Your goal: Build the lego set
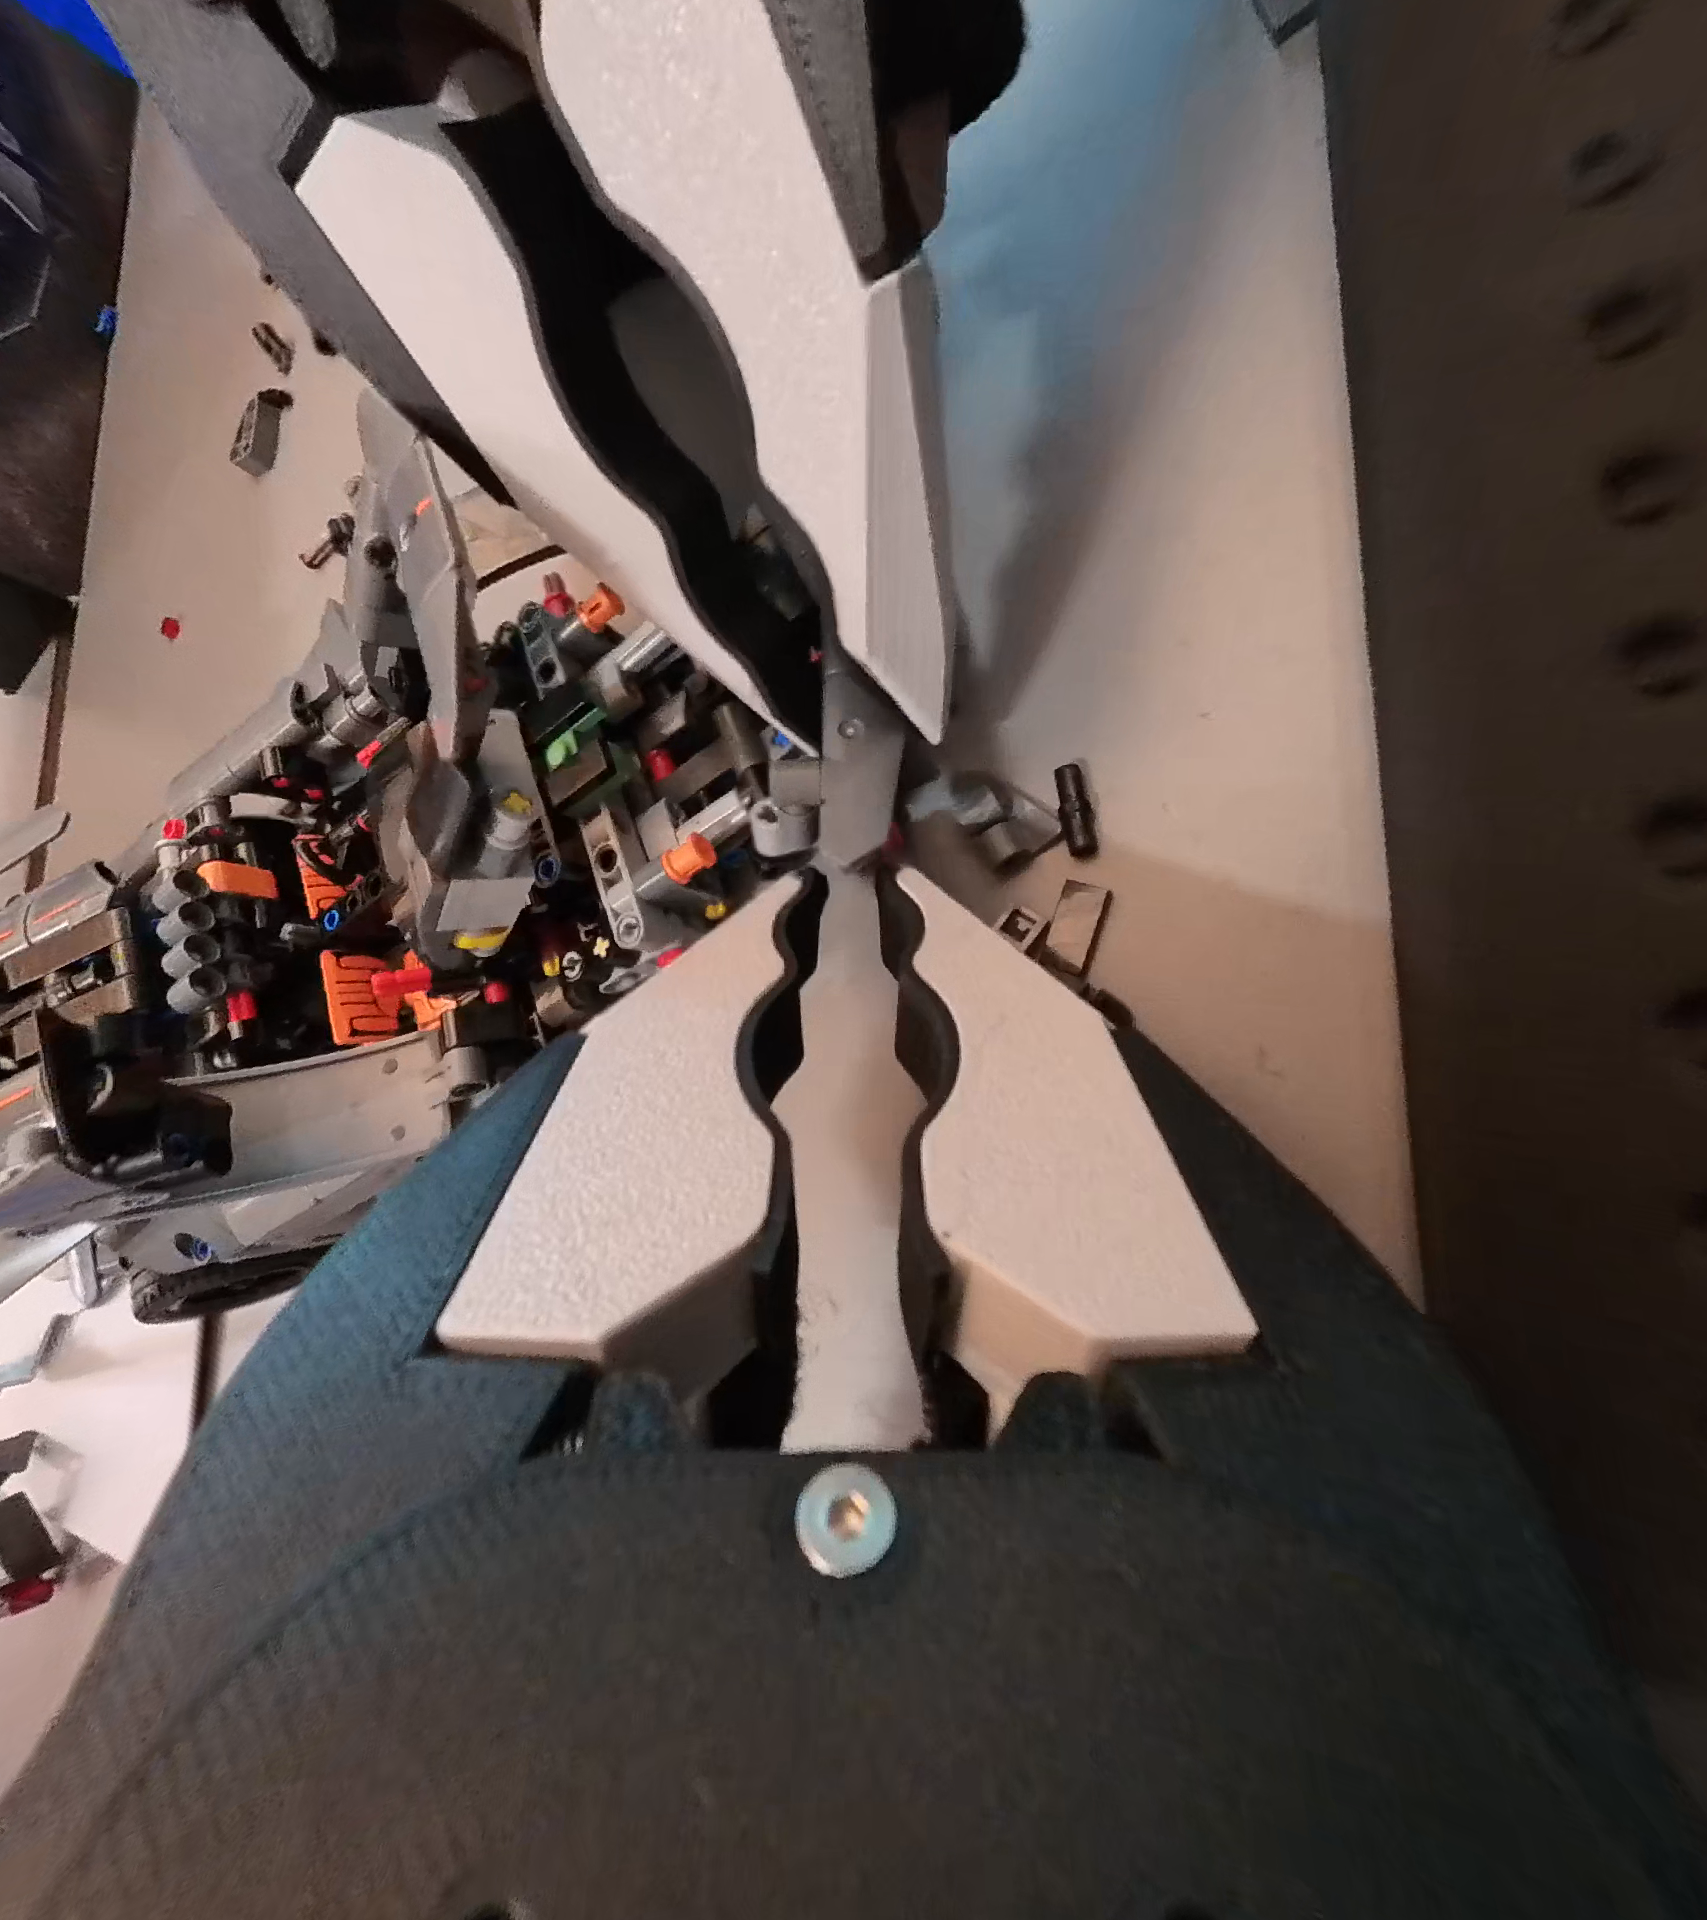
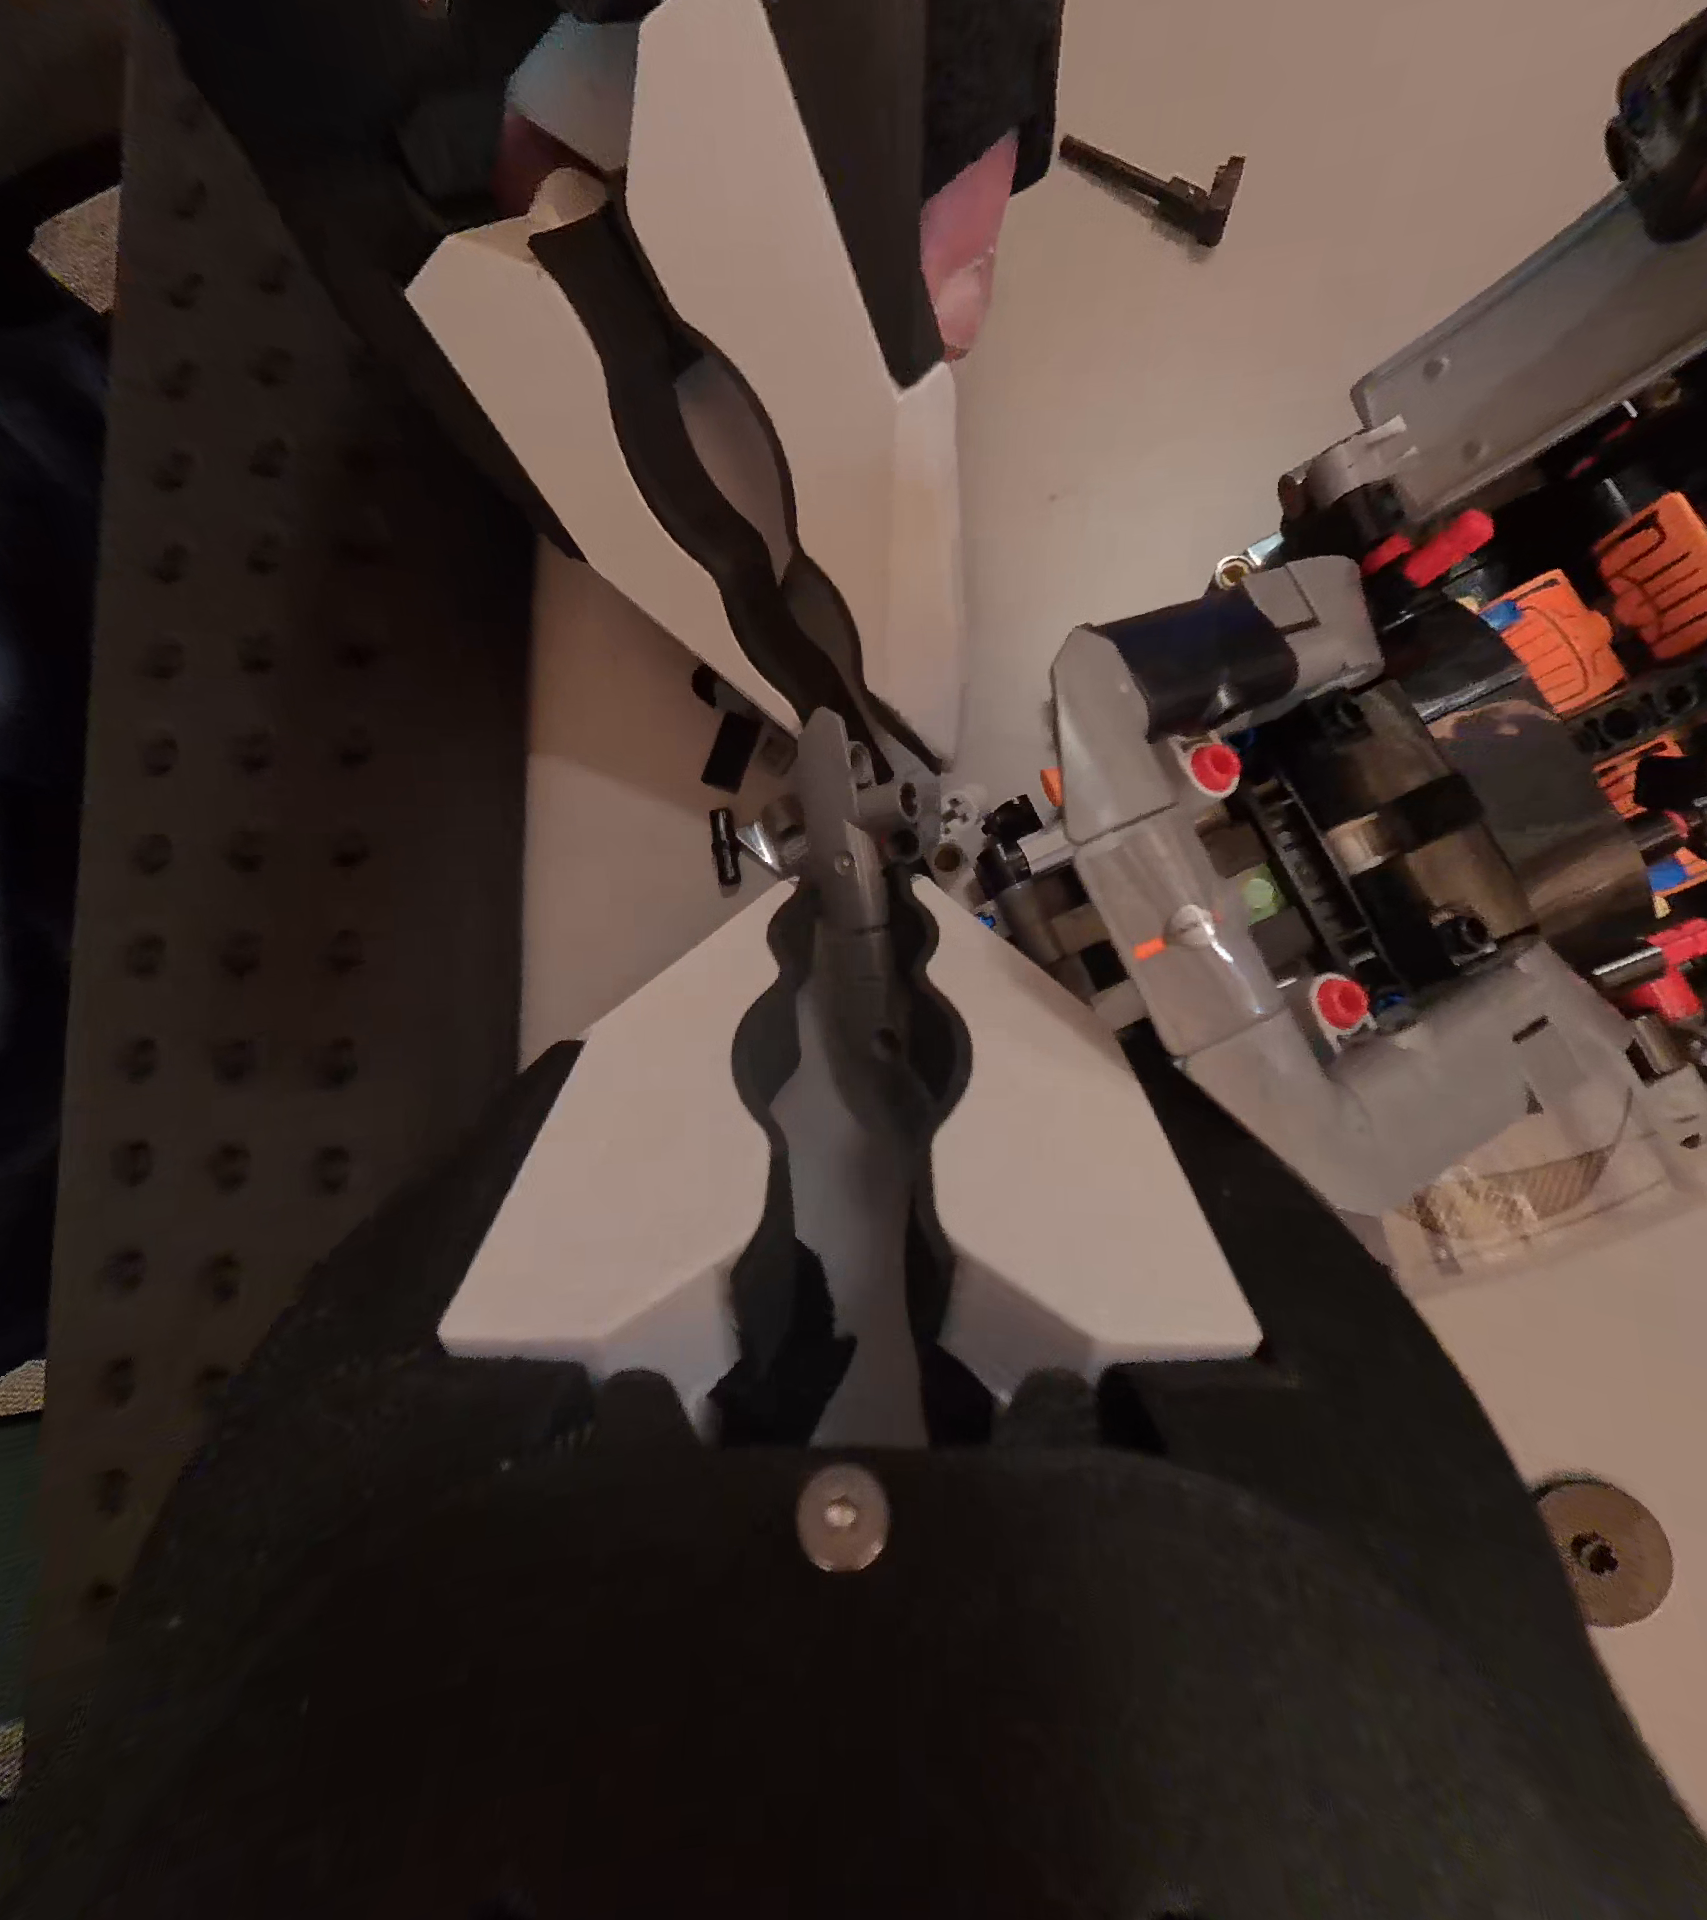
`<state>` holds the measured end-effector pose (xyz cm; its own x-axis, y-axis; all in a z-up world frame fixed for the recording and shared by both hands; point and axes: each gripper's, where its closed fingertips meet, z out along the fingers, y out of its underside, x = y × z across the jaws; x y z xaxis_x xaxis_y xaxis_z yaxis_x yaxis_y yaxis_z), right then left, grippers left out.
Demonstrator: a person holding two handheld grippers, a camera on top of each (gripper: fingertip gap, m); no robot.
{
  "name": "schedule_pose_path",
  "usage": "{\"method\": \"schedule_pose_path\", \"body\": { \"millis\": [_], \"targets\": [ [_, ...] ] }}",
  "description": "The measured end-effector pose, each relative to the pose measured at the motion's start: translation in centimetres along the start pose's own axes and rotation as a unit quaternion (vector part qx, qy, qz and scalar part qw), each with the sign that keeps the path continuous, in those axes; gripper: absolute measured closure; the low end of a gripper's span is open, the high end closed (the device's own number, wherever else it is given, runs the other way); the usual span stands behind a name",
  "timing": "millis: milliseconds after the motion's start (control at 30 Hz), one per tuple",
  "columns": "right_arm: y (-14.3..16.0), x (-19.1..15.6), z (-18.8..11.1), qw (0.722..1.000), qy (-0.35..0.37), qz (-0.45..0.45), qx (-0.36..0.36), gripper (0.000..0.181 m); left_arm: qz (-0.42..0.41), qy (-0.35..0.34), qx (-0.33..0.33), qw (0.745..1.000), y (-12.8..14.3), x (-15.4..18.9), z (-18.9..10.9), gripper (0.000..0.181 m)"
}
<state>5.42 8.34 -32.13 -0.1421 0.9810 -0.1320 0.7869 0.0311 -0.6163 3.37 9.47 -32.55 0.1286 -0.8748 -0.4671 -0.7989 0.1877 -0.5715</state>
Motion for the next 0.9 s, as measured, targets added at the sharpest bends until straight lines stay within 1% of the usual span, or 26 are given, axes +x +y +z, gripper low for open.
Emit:
{"method": "schedule_pose_path", "body": {
  "millis": [167, 233, 367, 467, 533, 633, 900],
  "targets": [
    [0.3, 0.2, -0.2, 1.0, 0.013, 0.01, -0.013, 0.169, -0.016, 0.01, -0.003, 1.0, 0.3, -0.1, 0.0, 0.165],
    [0.4, 0.3, -0.1, 0.999, 0.023, 0.006, -0.022, 0.169, -0.022, 0.015, 0.01, 1.0, -0.1, -0.1, -0.2, 0.164],
    [0.4, 0.2, 0.0, 0.999, 0.031, 0.002, -0.028, 0.169, -0.019, 0.019, 0.014, 1.0, -0.7, 0.3, -0.1, 0.165],
    [0.4, 0.1, 0.0, 0.999, 0.028, -0.001, -0.025, 0.169, -0.012, 0.01, -0.009, 1.0, -0.2, 0.1, 0.5, 0.166],
    [0.3, 0.0, -0.1, 0.999, 0.026, -0.002, -0.024, 0.169, -0.01, 0.008, -0.003, 1.0, -0.3, 0.1, 0.5, 0.171],
    [0.4, 0.0, 0.0, 0.999, 0.033, -0.006, -0.033, 0.169, -0.01, 0.006, -0.005, 1.0, -0.3, 0.0, 0.7, 0.173],
    [0.6, 0.1, -0.2, 0.999, 0.039, -0.001, -0.036, 0.169, -0.004, 0.001, -0.017, 1.0, -0.4, -0.1, 1.1, 0.174]
  ]
}}
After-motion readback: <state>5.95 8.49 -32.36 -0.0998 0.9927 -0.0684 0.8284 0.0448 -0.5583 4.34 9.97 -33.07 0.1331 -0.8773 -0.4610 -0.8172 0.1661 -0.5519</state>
